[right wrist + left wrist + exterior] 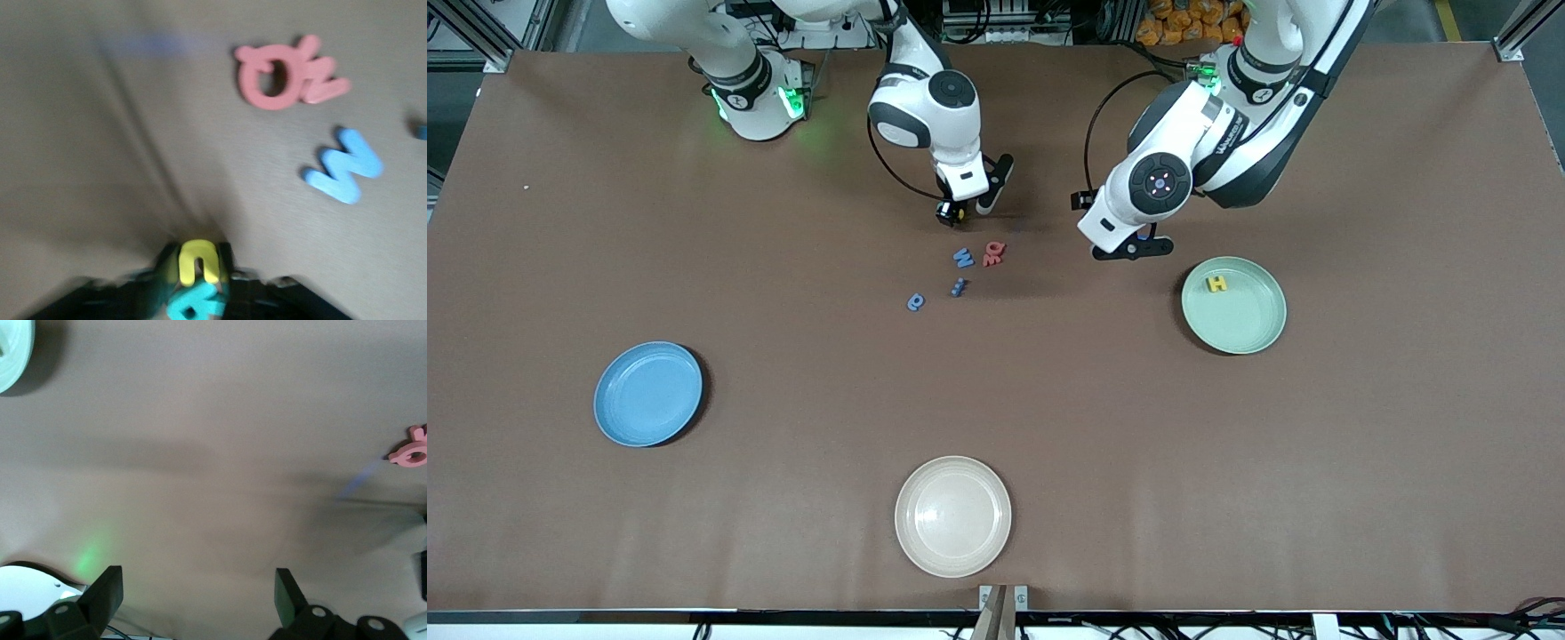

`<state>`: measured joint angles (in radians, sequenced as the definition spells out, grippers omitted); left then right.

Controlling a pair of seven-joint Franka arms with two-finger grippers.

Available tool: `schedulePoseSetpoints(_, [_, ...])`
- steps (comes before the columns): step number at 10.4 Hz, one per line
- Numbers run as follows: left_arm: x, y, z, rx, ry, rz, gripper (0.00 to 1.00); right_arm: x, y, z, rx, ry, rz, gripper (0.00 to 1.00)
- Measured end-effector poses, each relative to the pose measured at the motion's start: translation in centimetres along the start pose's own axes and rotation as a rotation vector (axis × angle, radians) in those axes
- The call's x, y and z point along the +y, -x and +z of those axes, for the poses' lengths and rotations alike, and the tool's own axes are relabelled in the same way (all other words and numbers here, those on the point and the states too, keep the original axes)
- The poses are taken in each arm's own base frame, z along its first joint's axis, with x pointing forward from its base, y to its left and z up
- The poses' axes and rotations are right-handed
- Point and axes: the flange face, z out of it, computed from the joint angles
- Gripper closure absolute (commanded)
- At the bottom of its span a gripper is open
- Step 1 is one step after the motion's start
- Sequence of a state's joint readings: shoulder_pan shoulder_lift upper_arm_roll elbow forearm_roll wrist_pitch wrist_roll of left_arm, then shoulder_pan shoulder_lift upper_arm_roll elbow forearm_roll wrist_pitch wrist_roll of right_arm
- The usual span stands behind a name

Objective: Sort upper and lower case letters into plates
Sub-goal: 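Lower the right gripper and grasp the yellow lowercase n, then drop the n on the blue plate while the left gripper lowers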

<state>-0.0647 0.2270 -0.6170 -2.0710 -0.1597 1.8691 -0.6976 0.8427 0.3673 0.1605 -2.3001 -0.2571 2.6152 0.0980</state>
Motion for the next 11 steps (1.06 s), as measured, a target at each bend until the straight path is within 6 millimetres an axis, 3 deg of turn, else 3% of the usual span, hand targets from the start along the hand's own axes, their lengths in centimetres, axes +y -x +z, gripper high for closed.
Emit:
schedulePoseSetpoints(2, [1.4, 0.6, -1.2, 0.023, 0.014, -0.007, 0.0, 4.4, 0.0, -3.2, -0.017, 0.011, 0.106, 1.0])
schedulePoseSetpoints(4, [4.8, 2.9, -2.9, 0.059, 0.025, 0.055, 0.0, 9.3, 0.1, -8.5, -0.049, -0.006, 0.24, 1.0])
schedulePoseSetpoints(6, [8.6, 5.7, -3.9, 0.091, 0.035, 0.161, 0.0, 15.2, 0.9, -11.7, -0.039, -0.01, 0.365, 1.0])
schedulePoseSetpoints(8, [10.8, 6.5, -4.4, 0.152, 0.067, 0.314, 0.0, 24.1, 4.5, -12.1, -0.034, -0.012, 0.532, 1.0])
schedulePoseSetpoints(10, [12.0, 5.5, -4.3, 0.238, 0.104, 0.45, 0.0, 33.2, 10.9, -11.6, -0.039, -0.016, 0.708, 1.0])
schedulePoseSetpoints(11, [13.2, 5.5, -3.6, 0.287, 0.101, 0.501, 0.0, 36.5, 14.0, -11.4, -0.038, -0.016, 0.782, 1.0])
